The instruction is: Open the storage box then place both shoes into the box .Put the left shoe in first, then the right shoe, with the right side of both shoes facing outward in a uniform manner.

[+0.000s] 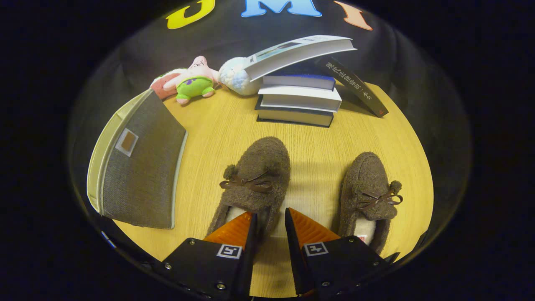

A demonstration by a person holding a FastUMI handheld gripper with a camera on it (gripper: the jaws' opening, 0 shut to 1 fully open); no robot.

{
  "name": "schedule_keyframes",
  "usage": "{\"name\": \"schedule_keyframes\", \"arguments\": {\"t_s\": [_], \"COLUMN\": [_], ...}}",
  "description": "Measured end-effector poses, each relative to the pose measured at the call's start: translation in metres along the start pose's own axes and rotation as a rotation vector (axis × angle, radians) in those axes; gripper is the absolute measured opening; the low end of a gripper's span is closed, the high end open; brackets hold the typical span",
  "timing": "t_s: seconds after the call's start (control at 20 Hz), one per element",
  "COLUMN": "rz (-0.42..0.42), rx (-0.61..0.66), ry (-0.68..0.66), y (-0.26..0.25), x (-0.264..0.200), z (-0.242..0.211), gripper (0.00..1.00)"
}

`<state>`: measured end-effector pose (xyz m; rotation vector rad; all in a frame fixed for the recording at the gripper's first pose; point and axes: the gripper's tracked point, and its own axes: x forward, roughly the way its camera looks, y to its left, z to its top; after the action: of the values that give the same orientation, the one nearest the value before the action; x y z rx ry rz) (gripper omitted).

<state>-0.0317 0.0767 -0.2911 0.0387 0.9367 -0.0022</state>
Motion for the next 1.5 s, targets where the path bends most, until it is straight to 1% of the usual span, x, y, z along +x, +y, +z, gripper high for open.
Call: {"name": "schedule_keyframes", "arguments": {"t_s": [0.05, 0.15, 0.2, 0.25, 0.3, 0.35, 0.4, 0.55, 0.7, 0.8, 0.95, 1.3, 1.5], "rz": [-0.010, -0.015, -0.018, -0.003, 0.005, 0.018, 0.033, 0.063, 0.092, 0.092, 0.102, 0.172, 0.270], "rx": [-0.001, 0.005, 0.012, 0.007, 0.003, 0.002, 0.008, 0.083, 0.100, 0.116, 0.107, 0.082, 0.062], "ry": [0.016, 0.027, 0.028, 0.038, 0.039, 0.043, 0.053, 0.060, 0.041, 0.026, -0.022, -0.107, -0.138], "y": [-0.003, -0.004, -0.006, -0.003, -0.004, -0.002, -0.003, -0.002, 0.002, 0.004, 0.011, 0.056, 0.105], "x": [0.006, 0.012, 0.017, 0.019, 0.019, 0.019, 0.018, 0.006, -0.012, -0.027, -0.053, -0.113, -0.136], "z": [0.000, 0.000, -0.001, -0.002, -0.003, -0.001, -0.001, 0.005, 0.019, 0.031, 0.058, 0.110, 0.134], "gripper": [0.37, 0.36, 0.24, 0.15, 0.15, 0.01, 0.01, 0.01, 0.01, 0.00, 0.01, 0.01, 0.00]}}
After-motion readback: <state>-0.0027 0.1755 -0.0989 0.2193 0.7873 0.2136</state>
